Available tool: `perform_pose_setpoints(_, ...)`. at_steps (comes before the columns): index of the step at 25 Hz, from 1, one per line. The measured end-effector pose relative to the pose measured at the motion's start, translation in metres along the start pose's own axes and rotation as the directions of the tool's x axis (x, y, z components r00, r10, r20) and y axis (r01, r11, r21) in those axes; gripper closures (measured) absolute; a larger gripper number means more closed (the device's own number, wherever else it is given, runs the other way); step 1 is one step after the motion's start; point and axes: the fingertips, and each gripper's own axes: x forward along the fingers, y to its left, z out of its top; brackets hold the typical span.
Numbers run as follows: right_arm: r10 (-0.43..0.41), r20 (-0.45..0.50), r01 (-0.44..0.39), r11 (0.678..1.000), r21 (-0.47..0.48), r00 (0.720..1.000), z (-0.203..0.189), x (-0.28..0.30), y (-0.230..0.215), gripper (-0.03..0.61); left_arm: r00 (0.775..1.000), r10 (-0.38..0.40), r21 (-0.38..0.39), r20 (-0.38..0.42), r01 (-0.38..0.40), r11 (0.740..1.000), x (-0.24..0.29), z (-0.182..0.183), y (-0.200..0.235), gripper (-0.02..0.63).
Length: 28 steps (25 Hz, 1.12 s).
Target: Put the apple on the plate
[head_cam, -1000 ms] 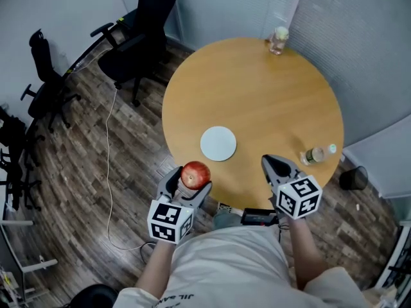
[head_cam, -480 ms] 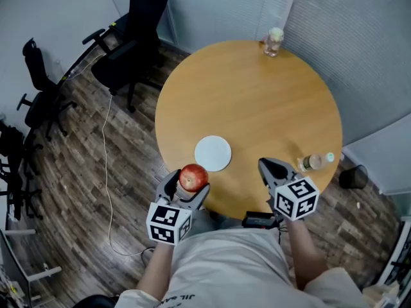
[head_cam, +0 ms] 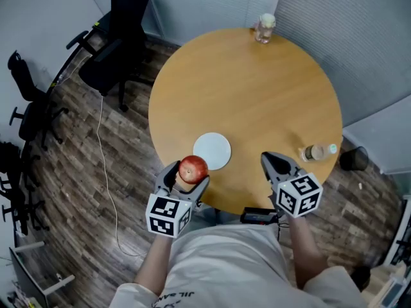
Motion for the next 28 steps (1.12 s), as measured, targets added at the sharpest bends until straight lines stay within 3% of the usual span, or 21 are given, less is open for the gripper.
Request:
perform_pose_setpoints(17, -0.002, -0.070, 0.003, 1.000, 0.020, 0.998, -0.018, 0.033, -0.005, 0.548, 0.993, -0.063, 0.016, -0.101, 0.065, 0.998, 0.052, -0.015, 0.011, 0.238)
perform_pose_setpoints(28, 0.017, -0.123, -0.012, 0.999, 0.041, 0.992, -0.036, 0.056, -0.009, 0.548, 0.983, -0.042, 0.096, -0.177, 0.060, 0.994, 0.091, -0.040, 0.019, 0.238)
